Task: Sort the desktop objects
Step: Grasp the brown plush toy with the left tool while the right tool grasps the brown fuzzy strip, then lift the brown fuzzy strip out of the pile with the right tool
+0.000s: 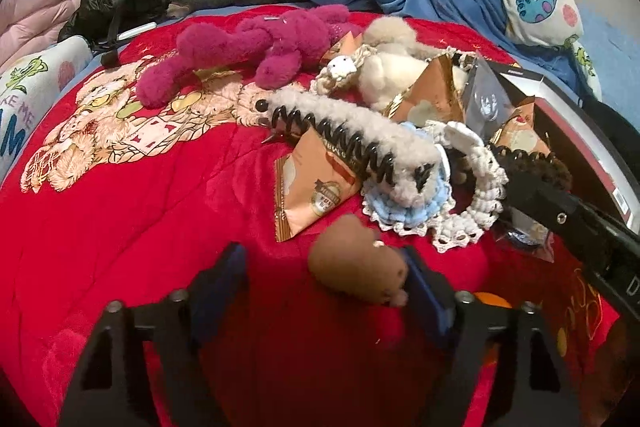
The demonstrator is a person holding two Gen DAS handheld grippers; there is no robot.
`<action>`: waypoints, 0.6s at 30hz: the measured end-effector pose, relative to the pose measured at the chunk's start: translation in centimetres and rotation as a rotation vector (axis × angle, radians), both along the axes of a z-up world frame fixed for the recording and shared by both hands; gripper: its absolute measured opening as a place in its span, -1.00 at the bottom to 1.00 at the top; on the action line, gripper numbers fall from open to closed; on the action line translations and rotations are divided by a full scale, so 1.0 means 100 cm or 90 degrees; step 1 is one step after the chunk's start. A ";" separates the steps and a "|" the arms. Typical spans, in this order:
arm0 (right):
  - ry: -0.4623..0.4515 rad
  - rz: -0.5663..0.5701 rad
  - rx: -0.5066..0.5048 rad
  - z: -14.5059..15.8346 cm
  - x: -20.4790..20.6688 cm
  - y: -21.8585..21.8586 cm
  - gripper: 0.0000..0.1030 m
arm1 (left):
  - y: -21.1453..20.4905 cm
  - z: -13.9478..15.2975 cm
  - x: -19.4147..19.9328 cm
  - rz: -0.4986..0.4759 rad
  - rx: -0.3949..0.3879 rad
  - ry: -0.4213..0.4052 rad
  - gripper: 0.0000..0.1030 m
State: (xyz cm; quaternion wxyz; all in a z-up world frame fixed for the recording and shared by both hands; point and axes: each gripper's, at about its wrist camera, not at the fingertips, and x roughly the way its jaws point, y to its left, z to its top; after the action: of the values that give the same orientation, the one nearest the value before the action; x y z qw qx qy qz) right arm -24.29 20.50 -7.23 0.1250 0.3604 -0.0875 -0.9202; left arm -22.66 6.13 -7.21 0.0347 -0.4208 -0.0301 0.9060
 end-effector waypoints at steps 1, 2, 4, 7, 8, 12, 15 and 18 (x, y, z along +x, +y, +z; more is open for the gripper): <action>0.001 -0.001 0.002 0.001 0.001 -0.001 -0.48 | 0.000 0.001 0.000 0.001 0.002 0.002 0.37; 0.003 -0.002 0.003 0.001 0.002 -0.002 -0.48 | -0.001 0.002 0.001 0.003 0.006 0.004 0.23; 0.006 -0.004 0.005 0.003 0.004 -0.004 -0.49 | -0.004 0.003 0.002 0.010 0.011 0.006 0.02; 0.012 -0.005 0.006 0.006 0.007 -0.005 -0.50 | -0.009 0.002 0.004 0.013 0.022 0.005 -0.10; 0.013 -0.006 0.005 0.006 0.008 -0.004 -0.50 | -0.008 0.002 0.005 0.013 0.017 0.005 -0.12; 0.008 -0.012 -0.003 0.007 0.009 -0.003 -0.50 | -0.006 0.004 0.006 0.012 0.005 0.010 -0.13; 0.009 -0.013 -0.005 0.008 0.011 -0.002 -0.50 | -0.008 0.004 0.006 0.013 0.012 0.010 -0.13; 0.014 -0.014 -0.006 0.011 0.013 0.000 -0.50 | -0.011 0.006 0.008 0.017 0.016 0.010 -0.13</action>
State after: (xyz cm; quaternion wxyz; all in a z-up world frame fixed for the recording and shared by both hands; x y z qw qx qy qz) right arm -23.01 20.45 -6.17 0.1173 0.3488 -0.0942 -0.9251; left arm -21.88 5.06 -6.63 0.0284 -0.4126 -0.0466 0.9093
